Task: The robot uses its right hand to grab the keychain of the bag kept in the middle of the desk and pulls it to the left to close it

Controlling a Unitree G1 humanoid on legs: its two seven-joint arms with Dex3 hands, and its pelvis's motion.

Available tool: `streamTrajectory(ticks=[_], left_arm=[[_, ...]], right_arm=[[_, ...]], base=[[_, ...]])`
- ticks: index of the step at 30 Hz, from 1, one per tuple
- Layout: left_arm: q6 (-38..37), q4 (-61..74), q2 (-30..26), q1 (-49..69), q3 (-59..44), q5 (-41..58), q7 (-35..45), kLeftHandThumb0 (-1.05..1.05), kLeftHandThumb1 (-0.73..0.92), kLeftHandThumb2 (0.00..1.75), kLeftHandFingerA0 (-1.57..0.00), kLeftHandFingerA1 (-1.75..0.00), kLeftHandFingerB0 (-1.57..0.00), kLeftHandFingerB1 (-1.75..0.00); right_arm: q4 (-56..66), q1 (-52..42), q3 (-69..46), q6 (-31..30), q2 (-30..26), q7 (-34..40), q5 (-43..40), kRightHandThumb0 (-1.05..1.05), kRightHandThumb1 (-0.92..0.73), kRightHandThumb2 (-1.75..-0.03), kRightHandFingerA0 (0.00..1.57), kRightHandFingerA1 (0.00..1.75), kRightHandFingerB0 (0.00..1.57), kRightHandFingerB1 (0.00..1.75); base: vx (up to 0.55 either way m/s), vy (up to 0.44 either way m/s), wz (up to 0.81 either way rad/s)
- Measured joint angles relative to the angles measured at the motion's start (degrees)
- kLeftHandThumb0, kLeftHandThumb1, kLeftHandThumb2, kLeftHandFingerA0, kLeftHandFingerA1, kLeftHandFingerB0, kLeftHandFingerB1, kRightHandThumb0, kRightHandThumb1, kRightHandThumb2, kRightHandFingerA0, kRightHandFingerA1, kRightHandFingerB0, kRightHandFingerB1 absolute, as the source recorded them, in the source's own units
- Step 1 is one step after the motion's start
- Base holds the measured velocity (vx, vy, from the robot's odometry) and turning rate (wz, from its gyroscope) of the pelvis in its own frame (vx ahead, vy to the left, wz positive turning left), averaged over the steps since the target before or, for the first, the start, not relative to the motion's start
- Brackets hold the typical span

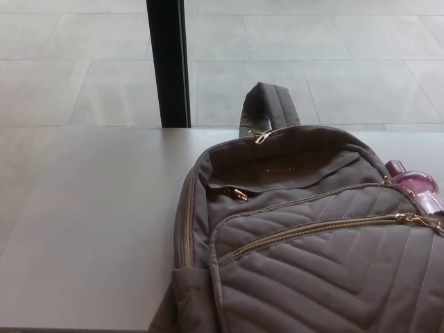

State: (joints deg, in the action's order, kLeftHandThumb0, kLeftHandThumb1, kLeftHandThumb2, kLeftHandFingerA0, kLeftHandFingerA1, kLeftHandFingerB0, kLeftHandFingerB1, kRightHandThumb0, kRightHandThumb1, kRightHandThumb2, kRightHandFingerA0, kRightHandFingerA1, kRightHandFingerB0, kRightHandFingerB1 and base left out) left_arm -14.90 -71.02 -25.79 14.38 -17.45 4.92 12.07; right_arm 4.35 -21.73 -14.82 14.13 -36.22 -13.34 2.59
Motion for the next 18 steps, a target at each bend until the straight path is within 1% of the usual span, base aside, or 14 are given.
streamTrajectory(ticks=[1,2,3,4,5,7,8,11,12,13,14,16,17,18], left_arm=[[-0.02,0.0,-0.09,0.03,0.15,-0.05,-0.03,-0.6,0.8,0.64,-0.67,-0.57,-0.55,-0.45],[-0.08,0.04,-0.18,0.02,0.28,-0.09,-0.06,-0.6,0.8,0.64,-0.67,-0.57,-0.55,-0.45],[-0.15,0.12,-0.29,0.08,0.37,-0.11,-0.06,-0.63,0.81,0.63,-0.68,-0.55,-0.55,-0.45],[-0.21,0.17,-0.39,0.16,0.41,-0.12,-0.07,-0.62,0.8,0.64,-0.68,-0.59,-0.55,-0.46],[-0.31,0.15,-0.44,0.17,0.41,-0.12,-0.06,-0.61,0.82,0.64,-0.67,-0.59,-0.54,-0.45],[-0.42,0.06,-0.46,0.17,0.36,-0.09,-0.01,-0.59,0.83,0.65,-0.66,-0.55,-0.53,-0.45],[-0.42,-0.02,-0.46,0.16,0.36,-0.09,0.0,-0.61,0.83,0.65,-0.65,-0.55,-0.52,-0.45],[-0.42,-0.31,-0.45,0.12,0.37,-0.09,0.06,-0.61,0.82,0.64,-0.66,-0.56,-0.53,-0.45],[-0.42,-0.46,-0.45,0.06,0.36,-0.09,0.06,-0.61,0.83,0.64,-0.66,-0.56,-0.53,-0.45],[-0.42,-0.63,-0.45,0.01,0.37,-0.09,0.06,-0.61,0.66,1.01,-0.61,-0.67,-0.49,-0.59],[-0.42,-0.74,-0.45,-0.01,0.37,-0.09,0.06,-0.6,0.84,0.65,-0.67,-0.58,-0.53,-0.45],[-0.42,-0.93,-0.45,-0.08,0.37,-0.08,0.06,-0.6,0.84,0.65,-0.67,-0.58,-0.53,-0.45],[-0.42,-0.97,-0.45,-0.09,0.37,-0.08,0.06,-0.6,0.84,0.65,-0.67,-0.58,-0.53,-0.45],[-0.42,-1.07,-0.45,-0.11,0.37,-0.08,0.06,-0.61,0.85,0.65,-0.68,-0.58,-0.53,-0.45]], right_arm=[[-0.3,0.16,0.06,0.49,0.05,0.27,0.13,-0.1,-0.64,-1.07,0.83,1.48,0.89,0.9],[-0.54,0.32,0.3,1.09,0.29,0.44,0.16,-0.11,-0.63,-1.1,0.87,1.37,0.89,0.97],[-0.79,0.46,0.37,1.58,0.56,0.58,0.14,-0.09,-0.61,-1.13,0.89,1.36,0.9,1.02],[-1.15,0.66,0.38,2.05,0.73,0.73,0.14,-0.09,-0.6,-1.14,0.89,1.38,0.9,1.09],[-1.52,0.89,0.36,2.5,0.96,0.93,0.12,-0.1,-0.62,-1.13,0.88,1.47,0.88,1.16],[-2.61,1.35,0.2,3.58,1.5,1.19,-0.12,-0.11,-0.62,-1.13,0.91,1.51,0.88,1.19],[-3.0,1.46,0.13,4.02,1.74,1.33,-0.21,-0.09,-0.65,-1.09,0.86,1.53,0.85,1.22],[-3.76,1.57,0.01,5.32,2.31,1.89,-0.2,-0.09,-0.66,-1.08,0.86,1.57,0.84,1.23],[-3.97,1.61,0.0,5.63,2.41,2.04,-0.19,-0.13,-0.72,-0.97,0.85,1.56,0.83,1.24],[-4.21,1.7,0.02,5.93,2.56,2.16,-0.2,-0.12,-0.7,-0.99,0.84,1.54,0.82,1.26],[-4.35,1.76,0.03,6.1,2.72,2.25,-0.21,-0.12,-0.67,-1.03,0.86,1.53,0.83,1.25],[-4.5,1.81,0.09,6.45,3.19,2.46,-0.25,-0.09,-0.64,-1.07,0.86,1.53,0.83,1.24],[-4.6,1.87,0.12,6.57,3.41,2.52,-0.28,-0.09,-0.64,-1.07,0.86,1.53,0.83,1.24],[-4.86,1.99,0.15,6.82,3.64,2.57,-0.34,-0.13,-0.65,-1.03,0.86,1.53,0.83,1.26]], base=[[0.0,0.0,0.0],[0.0,0.0,0.0],[0.0,0.0,0.0],[0.0,0.0,0.0],[0.0,0.0,0.0],[0.0,0.0,0.0],[0.0,0.0,0.0],[0.0,0.0,0.0],[0.0,0.0,0.0],[0.0,0.0,0.0],[0.0,0.0,0.0],[0.0,0.0,0.0],[0.0,0.0,0.0],[0.0,0.0,0.0]])
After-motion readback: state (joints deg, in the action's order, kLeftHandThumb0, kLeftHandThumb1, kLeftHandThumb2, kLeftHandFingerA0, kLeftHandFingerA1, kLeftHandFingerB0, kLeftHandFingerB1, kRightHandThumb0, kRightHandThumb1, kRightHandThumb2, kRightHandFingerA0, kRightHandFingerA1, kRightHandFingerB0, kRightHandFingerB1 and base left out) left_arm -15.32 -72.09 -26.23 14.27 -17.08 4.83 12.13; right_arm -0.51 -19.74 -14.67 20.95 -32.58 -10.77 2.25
